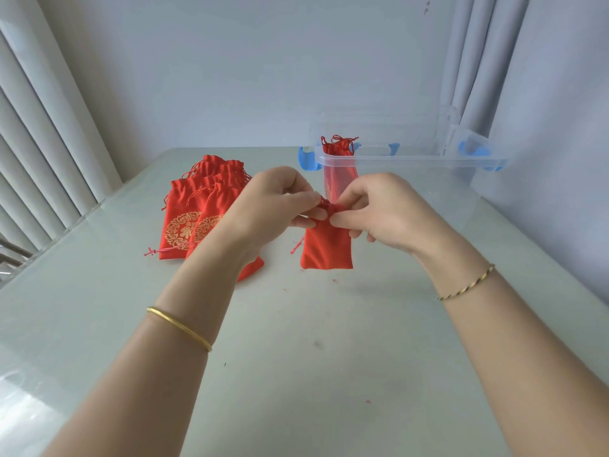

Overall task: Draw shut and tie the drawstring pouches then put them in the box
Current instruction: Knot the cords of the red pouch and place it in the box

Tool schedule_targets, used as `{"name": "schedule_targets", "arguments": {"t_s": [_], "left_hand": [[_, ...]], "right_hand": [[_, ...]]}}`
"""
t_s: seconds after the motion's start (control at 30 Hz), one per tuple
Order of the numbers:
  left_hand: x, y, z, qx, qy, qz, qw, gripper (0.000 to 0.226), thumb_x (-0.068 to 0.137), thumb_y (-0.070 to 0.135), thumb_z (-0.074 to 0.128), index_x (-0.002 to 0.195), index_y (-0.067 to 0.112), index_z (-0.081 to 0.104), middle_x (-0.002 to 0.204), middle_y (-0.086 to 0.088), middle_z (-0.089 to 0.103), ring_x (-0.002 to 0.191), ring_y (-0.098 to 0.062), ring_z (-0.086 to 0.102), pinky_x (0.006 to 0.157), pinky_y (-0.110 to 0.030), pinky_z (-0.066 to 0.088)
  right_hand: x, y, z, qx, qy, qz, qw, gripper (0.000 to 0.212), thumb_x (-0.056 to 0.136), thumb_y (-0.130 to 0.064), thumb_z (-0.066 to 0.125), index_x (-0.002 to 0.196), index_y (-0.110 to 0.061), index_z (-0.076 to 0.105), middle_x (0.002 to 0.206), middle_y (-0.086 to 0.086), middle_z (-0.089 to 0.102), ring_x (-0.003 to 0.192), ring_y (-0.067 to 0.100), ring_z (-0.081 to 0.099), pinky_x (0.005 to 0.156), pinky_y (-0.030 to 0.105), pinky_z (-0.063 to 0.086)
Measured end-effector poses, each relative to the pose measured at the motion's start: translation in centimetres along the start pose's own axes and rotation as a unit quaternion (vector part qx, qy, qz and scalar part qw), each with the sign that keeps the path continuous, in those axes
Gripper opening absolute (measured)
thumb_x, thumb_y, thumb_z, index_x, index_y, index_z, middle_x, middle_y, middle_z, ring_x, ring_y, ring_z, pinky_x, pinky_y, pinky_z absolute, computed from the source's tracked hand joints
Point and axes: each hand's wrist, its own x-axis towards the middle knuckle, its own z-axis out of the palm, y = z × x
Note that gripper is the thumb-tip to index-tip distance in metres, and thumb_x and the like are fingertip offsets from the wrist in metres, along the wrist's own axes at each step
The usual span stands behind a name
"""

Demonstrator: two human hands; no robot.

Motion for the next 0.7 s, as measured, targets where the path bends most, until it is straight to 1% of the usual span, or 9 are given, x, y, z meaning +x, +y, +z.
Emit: {"name": "schedule_targets", "arguments": {"t_s": [0.13, 0.2, 0.33, 0.4, 0.5, 0.6, 0.63, 0.67, 0.7], "left_hand": [[1.0, 2.2, 0.0, -0.015, 0.015, 0.040, 0.999, 0.009, 0.090, 0.007, 0.055, 0.082, 0.005, 0.057, 0.079, -0.006, 0.066, 0.067, -0.007, 0.066, 0.066, -0.021, 0.056], [1.9, 3.5, 0.0, -0.021, 0.052, 0.074, 0.996, 0.010, 0.091, 0.008, 0.055, 0.082, 0.010, 0.057, 0.080, -0.004, 0.062, 0.064, -0.005, 0.065, 0.063, -0.020, 0.055], [3.8, 4.9, -0.4, -0.017, 0.105, 0.082, 0.991, 0.011, 0.091, 0.008, 0.053, 0.084, 0.014, 0.056, 0.080, 0.001, 0.060, 0.063, -0.001, 0.064, 0.062, -0.020, 0.054], [4.5, 4.6, -0.4, 0.003, 0.097, 0.064, 0.993, 0.012, 0.091, 0.007, 0.051, 0.083, 0.015, 0.056, 0.080, 0.002, 0.060, 0.066, -0.004, 0.063, 0.063, -0.020, 0.054], [5.2, 3.5, -0.3, 0.026, 0.087, 0.034, 0.995, 0.010, 0.091, 0.006, 0.050, 0.089, 0.012, 0.057, 0.081, 0.001, 0.059, 0.071, -0.007, 0.063, 0.063, -0.020, 0.054], [5.8, 2.1, -0.4, 0.045, 0.100, 0.008, 0.994, 0.013, 0.090, 0.005, 0.048, 0.098, 0.008, 0.059, 0.084, 0.000, 0.060, 0.074, -0.008, 0.063, 0.065, -0.022, 0.054], [5.9, 1.8, -0.6, 0.047, 0.108, 0.003, 0.993, 0.015, 0.090, 0.005, 0.048, 0.099, 0.007, 0.059, 0.085, 0.000, 0.061, 0.074, -0.008, 0.063, 0.063, -0.021, 0.054], [6.0, 1.4, -0.8, 0.049, 0.117, 0.000, 0.992, 0.015, 0.090, 0.004, 0.048, 0.099, 0.007, 0.059, 0.084, 0.000, 0.061, 0.073, -0.008, 0.063, 0.062, -0.020, 0.053], [6.2, 1.1, -1.0, 0.051, 0.125, -0.003, 0.991, 0.014, 0.089, 0.004, 0.048, 0.097, 0.008, 0.059, 0.083, 0.000, 0.060, 0.072, -0.008, 0.063, 0.061, -0.020, 0.052]], "right_hand": [[0.8, -1.3, -2.3, 0.003, 0.020, -0.016, 1.000, 0.004, 0.078, -0.007, 0.068, 0.075, -0.007, 0.065, 0.062, 0.012, 0.064, 0.053, 0.018, 0.058, 0.047, 0.026, 0.040], [1.8, -2.1, -4.2, 0.026, 0.070, -0.031, 0.997, 0.018, 0.077, -0.005, 0.068, 0.065, -0.014, 0.060, 0.057, 0.010, 0.061, 0.053, 0.022, 0.057, 0.043, 0.023, 0.040], [5.4, -3.5, -8.6, 0.045, 0.196, -0.049, 0.978, 0.023, 0.079, -0.007, 0.067, 0.064, -0.018, 0.053, 0.059, 0.005, 0.058, 0.040, 0.002, 0.057, 0.037, 0.016, 0.040], [7.7, -3.5, -9.6, 0.017, 0.212, -0.040, 0.976, 0.021, 0.079, -0.010, 0.066, 0.064, -0.019, 0.054, 0.062, 0.005, 0.060, 0.040, 0.002, 0.057, 0.039, 0.015, 0.041], [10.8, -2.6, -9.0, -0.092, 0.165, -0.015, 0.982, 0.003, 0.075, -0.013, 0.069, 0.076, -0.010, 0.068, 0.061, 0.005, 0.058, 0.052, 0.014, 0.054, 0.051, 0.022, 0.043], [13.0, -1.8, -7.3, -0.222, 0.064, 0.042, 0.972, 0.021, 0.074, -0.017, 0.073, 0.091, -0.005, 0.073, 0.060, 0.001, 0.061, 0.067, 0.016, 0.056, 0.065, 0.025, 0.044], [13.3, -1.7, -6.8, -0.253, 0.025, 0.064, 0.965, 0.022, 0.075, -0.017, 0.072, 0.094, -0.004, 0.073, 0.051, -0.004, 0.061, 0.065, 0.014, 0.055, 0.063, 0.023, 0.044], [13.9, -1.5, -6.4, -0.269, -0.003, 0.081, 0.960, 0.022, 0.078, -0.015, 0.070, 0.097, -0.004, 0.071, 0.040, -0.008, 0.057, 0.060, 0.012, 0.051, 0.056, 0.019, 0.043], [14.4, -1.3, -6.1, -0.270, -0.024, 0.097, 0.958, 0.024, 0.081, -0.011, 0.067, 0.104, -0.003, 0.068, 0.038, -0.008, 0.056, 0.057, 0.010, 0.047, 0.047, 0.015, 0.042]]}}
